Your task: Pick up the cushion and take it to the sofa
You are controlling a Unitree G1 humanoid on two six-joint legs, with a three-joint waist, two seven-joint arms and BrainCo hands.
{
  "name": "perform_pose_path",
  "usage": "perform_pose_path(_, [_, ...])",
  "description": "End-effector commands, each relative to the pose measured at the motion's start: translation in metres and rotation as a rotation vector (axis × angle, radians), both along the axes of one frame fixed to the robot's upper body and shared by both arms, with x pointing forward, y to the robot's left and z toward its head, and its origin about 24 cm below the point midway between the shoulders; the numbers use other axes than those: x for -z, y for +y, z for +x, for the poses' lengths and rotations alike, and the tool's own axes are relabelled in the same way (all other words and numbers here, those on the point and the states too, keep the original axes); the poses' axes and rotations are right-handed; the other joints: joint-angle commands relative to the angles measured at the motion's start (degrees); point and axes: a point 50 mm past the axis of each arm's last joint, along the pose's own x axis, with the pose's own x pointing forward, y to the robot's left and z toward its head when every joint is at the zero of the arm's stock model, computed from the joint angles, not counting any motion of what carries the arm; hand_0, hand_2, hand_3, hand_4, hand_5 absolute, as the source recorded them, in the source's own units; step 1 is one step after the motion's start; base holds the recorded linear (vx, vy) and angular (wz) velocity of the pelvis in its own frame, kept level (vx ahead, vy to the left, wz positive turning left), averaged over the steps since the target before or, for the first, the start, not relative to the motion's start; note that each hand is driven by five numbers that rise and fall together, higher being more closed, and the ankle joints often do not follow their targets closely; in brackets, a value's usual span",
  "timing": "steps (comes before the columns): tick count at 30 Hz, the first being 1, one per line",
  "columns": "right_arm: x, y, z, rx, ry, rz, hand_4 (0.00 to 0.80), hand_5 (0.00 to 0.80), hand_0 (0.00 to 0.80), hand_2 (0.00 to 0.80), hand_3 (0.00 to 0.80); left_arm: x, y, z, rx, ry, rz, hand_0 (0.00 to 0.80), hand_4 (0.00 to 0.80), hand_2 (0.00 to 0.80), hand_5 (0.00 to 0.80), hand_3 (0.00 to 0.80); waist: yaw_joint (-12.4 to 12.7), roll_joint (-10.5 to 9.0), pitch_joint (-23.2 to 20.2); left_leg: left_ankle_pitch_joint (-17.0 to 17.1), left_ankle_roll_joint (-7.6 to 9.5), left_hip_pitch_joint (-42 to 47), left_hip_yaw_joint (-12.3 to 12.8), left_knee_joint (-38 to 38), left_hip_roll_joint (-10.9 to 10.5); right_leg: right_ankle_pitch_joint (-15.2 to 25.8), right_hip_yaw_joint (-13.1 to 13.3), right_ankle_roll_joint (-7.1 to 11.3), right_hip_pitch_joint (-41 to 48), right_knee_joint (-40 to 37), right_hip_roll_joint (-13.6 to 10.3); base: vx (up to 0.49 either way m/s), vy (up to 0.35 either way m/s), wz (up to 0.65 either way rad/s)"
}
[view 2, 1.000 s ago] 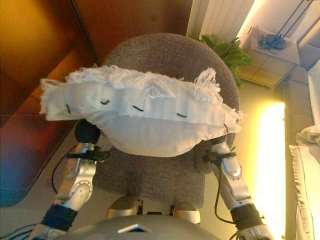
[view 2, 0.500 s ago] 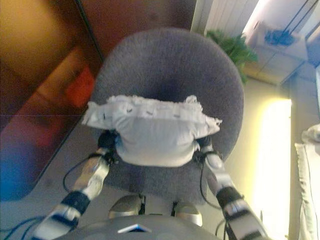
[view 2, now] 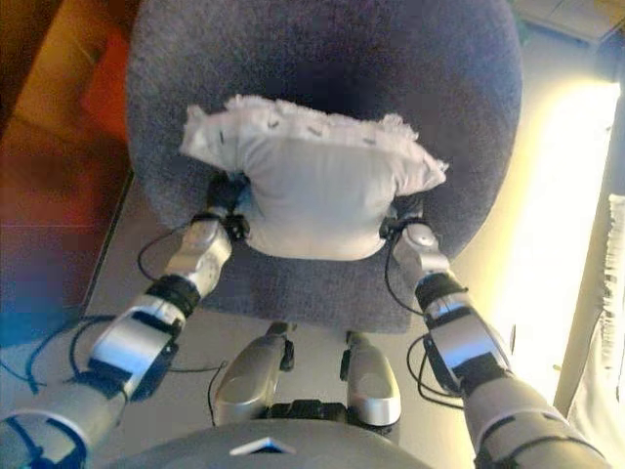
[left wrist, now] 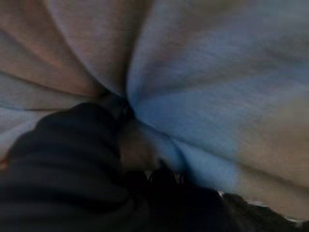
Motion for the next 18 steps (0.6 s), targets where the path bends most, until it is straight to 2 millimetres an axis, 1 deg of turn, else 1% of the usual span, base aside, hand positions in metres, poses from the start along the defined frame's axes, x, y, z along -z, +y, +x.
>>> perform_pose_path(1, [-0.065,0.055,0.031,-0.094,-0.120,0.122,0.800,0.800,0.800,0.800,0.800,-0.038,-0.062,0.021,0.184,-0.006,0.099,0.800,0.800,0.800,0.800,0.800,-1.2,-0.32,1.7,-9.0,-3.30,2.8,3.3,0.0,0.6,-0.6,2.9,1.99,-3.6,0.1,-2.7,-0.033,0.037,0.06])
perform_pose_path(2, [-0.070,0.054,0.034,-0.078,-0.116,0.134,0.800,0.800,0.800,0.800,0.800,-0.039,-0.061,0.023,0.193,0.026,0.119,0.521,0.521,0.521,0.521,0.521,-1.4,-0.23,1.9,-8.8,-3.39,2.4,3.4,0.0,0.6,-0.5,2.9,1.97,-4.0,0.1,-2.7,-0.026,0.034,0.04])
perform_pose_path(3, [-0.073,0.053,0.036,-0.065,-0.109,0.139,0.800,0.800,0.800,0.800,0.800,-0.040,-0.061,0.025,0.205,0.045,0.131,0.163,0.163,0.163,0.163,0.163,-1.5,-0.17,2.0,-8.7,-3.46,2.2,3.5,0.0,0.5,-0.4,2.9,1.97,-4.3,0.1,-2.7,-0.017,0.031,0.00])
perform_pose_path(4, [-0.074,0.051,0.037,-0.043,-0.093,0.133,0.800,0.800,0.800,0.800,0.800,-0.040,-0.061,0.026,0.201,0.057,0.147,0.000,0.000,0.000,0.000,0.000,-1.6,-0.13,2.0,-8.6,-3.51,2.1,3.5,0.0,0.5,-0.2,2.9,1.95,-4.5,0.1,-2.7,0.000,0.000,0.00])
perform_pose_path(5, [-0.074,0.049,0.037,-0.027,-0.081,0.133,0.800,0.800,0.800,0.800,0.800,-0.041,-0.061,0.026,0.198,0.061,0.152,0.000,0.000,0.000,0.000,0.000,-1.7,-0.09,2.0,-8.6,-3.55,2.0,3.6,0.0,0.5,-0.2,2.9,1.94,-4.7,0.1,-2.7,0.002,0.038,0.00])
perform_pose_path(8, [-0.077,0.034,0.039,0.023,-0.055,0.154,0.800,0.800,0.800,0.800,0.800,-0.049,-0.054,0.030,0.158,0.054,0.152,0.000,0.000,0.000,0.000,0.000,-1.9,0.21,1.9,-8.6,-3.63,2.0,3.9,0.0,0.3,-0.2,2.6,1.90,-4.8,0.1,-2.8,0.004,0.026,0.00])
perform_pose_path(9, [-0.077,0.030,0.039,0.036,-0.056,0.156,0.210,0.210,0.210,0.210,0.210,-0.049,-0.051,0.031,0.147,0.056,0.155,0.000,0.000,0.000,0.000,0.000,-1.9,0.25,1.8,-8.6,-3.64,2.0,3.9,0.0,0.3,-0.2,2.5,1.87,-4.8,0.1,-2.8,0.000,0.000,0.00])
perform_pose_path(10, [-0.077,0.027,0.039,0.044,-0.055,0.157,0.000,0.000,0.000,0.000,0.000,-0.049,-0.048,0.031,0.135,0.060,0.159,0.000,0.000,0.000,0.000,0.000,-1.8,0.26,1.7,-8.6,-3.66,2.1,3.9,0.0,0.3,-0.3,2.4,1.84,-4.7,0.1,-2.8,0.000,0.000,0.00])
perform_pose_path(12, [-0.079,0.012,0.039,0.080,-0.073,0.150,0.000,0.000,0.000,0.000,0.000,-0.047,-0.036,0.032,0.093,0.070,0.171,0.000,0.000,0.000,0.000,0.000,-1.7,0.24,1.3,-8.6,-3.74,2.3,4.0,0.0,0.3,-0.4,2.0,1.83,-4.5,0.1,-2.8,0.000,0.000,0.00])
perform_pose_path(15, [-0.085,-0.014,0.037,0.151,-0.115,0.144,0.000,0.000,0.000,0.000,0.000,-0.042,-0.006,0.031,0.000,0.102,0.176,0.000,0.000,0.000,0.000,0.000,-1.7,-0.02,0.5,-8.9,-3.83,2.9,4.2,0.0,0.4,-0.8,1.5,1.97,-4.1,0.4,-2.9,0.013,0.000,0.00])
perform_pose_path(16, [-0.087,-0.026,0.035,0.184,-0.141,0.136,0.000,0.000,0.000,0.000,0.000,-0.042,0.008,0.031,-0.033,0.097,0.167,0.000,0.000,0.000,0.000,0.000,-1.7,-0.16,0.1,-9.1,-3.84,3.3,4.4,0.0,0.4,-1.0,1.4,2.03,-3.8,0.5,-2.9,0.051,0.002,0.00])
perform_pose_path(18, [-0.084,-0.046,0.028,0.239,-0.163,0.117,0.000,0.000,0.000,0.000,0.000,-0.037,0.030,0.026,-0.074,0.098,0.152,0.000,0.000,0.000,0.000,0.000,-1.7,-0.31,-0.7,-9.4,-3.83,4.0,4.7,0.0,0.5,-1.4,1.1,2.08,-3.2,0.6,-2.9,0.064,0.000,0.00])
